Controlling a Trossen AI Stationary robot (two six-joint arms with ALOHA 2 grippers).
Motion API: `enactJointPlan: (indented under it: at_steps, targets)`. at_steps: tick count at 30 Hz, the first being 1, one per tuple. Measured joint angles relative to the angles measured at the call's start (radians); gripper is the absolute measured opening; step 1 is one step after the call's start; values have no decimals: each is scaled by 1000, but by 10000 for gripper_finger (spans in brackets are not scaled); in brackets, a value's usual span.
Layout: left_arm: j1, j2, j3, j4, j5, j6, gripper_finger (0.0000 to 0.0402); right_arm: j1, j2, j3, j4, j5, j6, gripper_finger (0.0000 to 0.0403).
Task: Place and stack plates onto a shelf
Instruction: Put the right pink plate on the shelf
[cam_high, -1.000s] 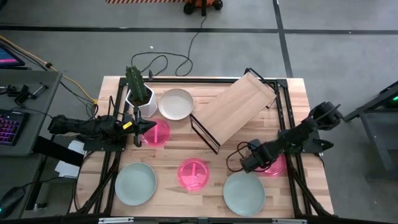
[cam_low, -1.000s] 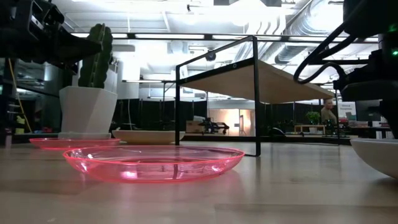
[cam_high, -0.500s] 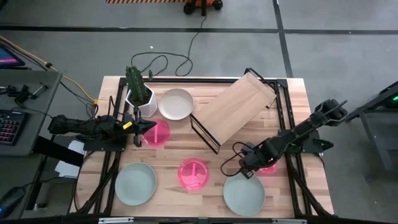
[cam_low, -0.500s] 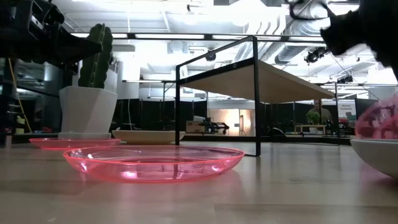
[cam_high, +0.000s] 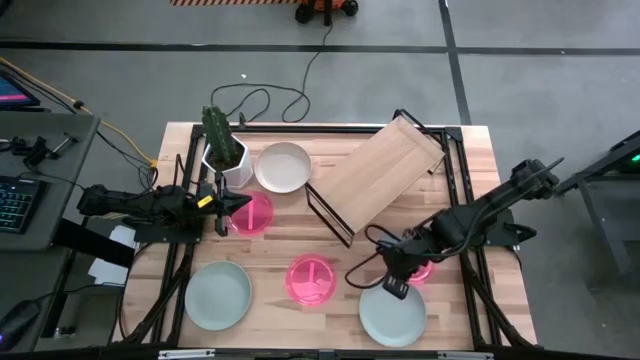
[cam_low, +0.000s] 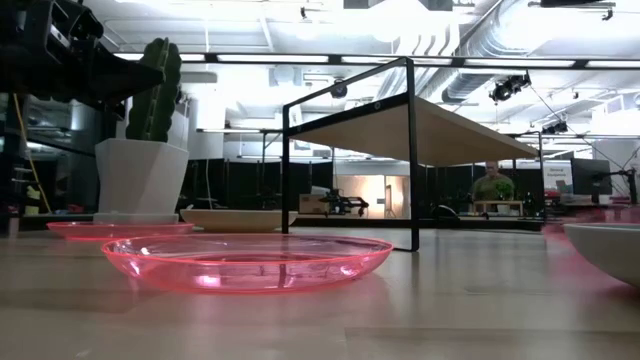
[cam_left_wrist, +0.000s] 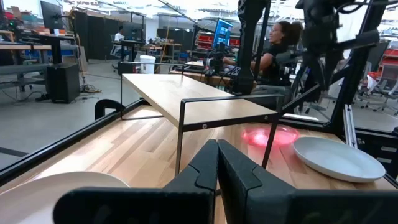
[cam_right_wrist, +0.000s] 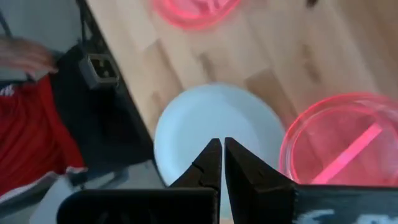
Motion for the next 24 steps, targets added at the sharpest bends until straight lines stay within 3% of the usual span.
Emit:
enactJointPlan:
  at_steps: [9, 16, 24]
  targets:
    - [0, 0, 0, 0, 0, 0, 0, 0, 1, -169, -119, 69, 143, 0]
    - [0, 0, 0, 0, 0, 0, 0, 19, 1, -388, -309, -50, 396, 0]
    - [0, 0, 0, 0, 0, 0, 0, 121, -94, -617, -26, -97, 649, 2]
